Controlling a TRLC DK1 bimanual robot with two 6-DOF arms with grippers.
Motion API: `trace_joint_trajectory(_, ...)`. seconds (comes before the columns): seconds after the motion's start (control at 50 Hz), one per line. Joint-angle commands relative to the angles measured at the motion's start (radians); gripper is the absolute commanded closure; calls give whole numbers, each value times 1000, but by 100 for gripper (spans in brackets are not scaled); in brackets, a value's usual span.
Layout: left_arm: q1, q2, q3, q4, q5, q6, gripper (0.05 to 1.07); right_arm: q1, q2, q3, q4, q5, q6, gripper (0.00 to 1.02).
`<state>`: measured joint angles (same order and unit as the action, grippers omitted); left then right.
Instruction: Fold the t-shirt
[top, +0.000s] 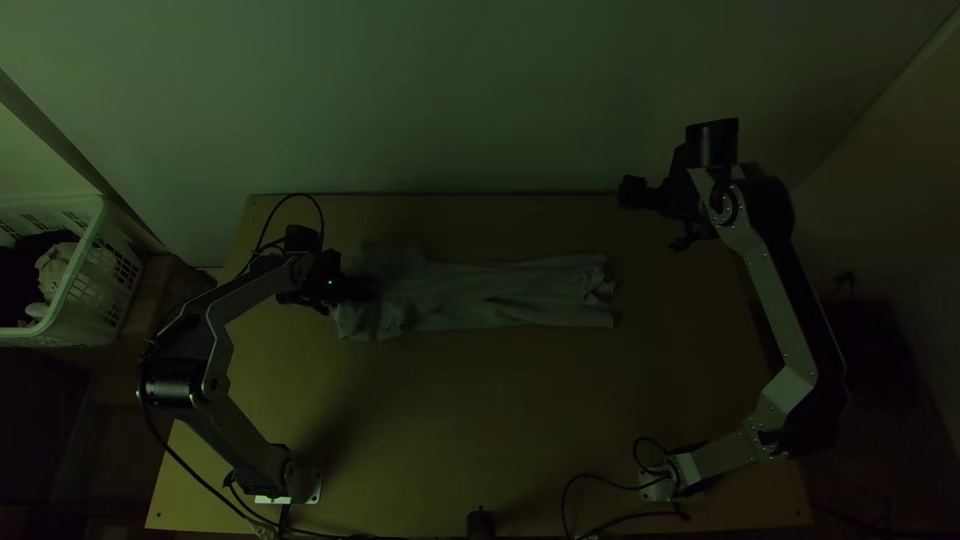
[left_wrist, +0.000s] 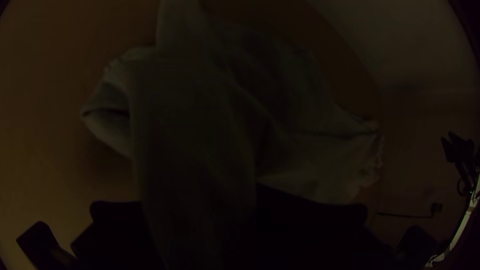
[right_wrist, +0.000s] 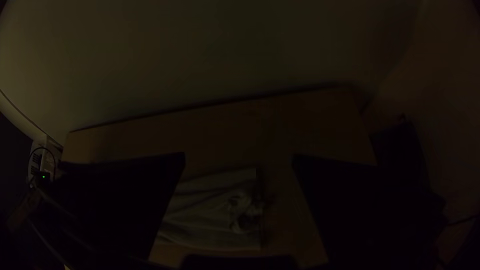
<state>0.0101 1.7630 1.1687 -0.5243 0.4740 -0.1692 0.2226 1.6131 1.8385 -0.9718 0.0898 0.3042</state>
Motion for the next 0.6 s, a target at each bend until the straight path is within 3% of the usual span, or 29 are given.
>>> trace_joint_trajectory(0.0,82,-71,-12,-39,-38,2,105,6,-61,-64,56,5,-24,4)
trace_joint_trajectory(0.58,527,-125,207,-302,-196,390,105,-26,-182,-305,277,4,-85,4)
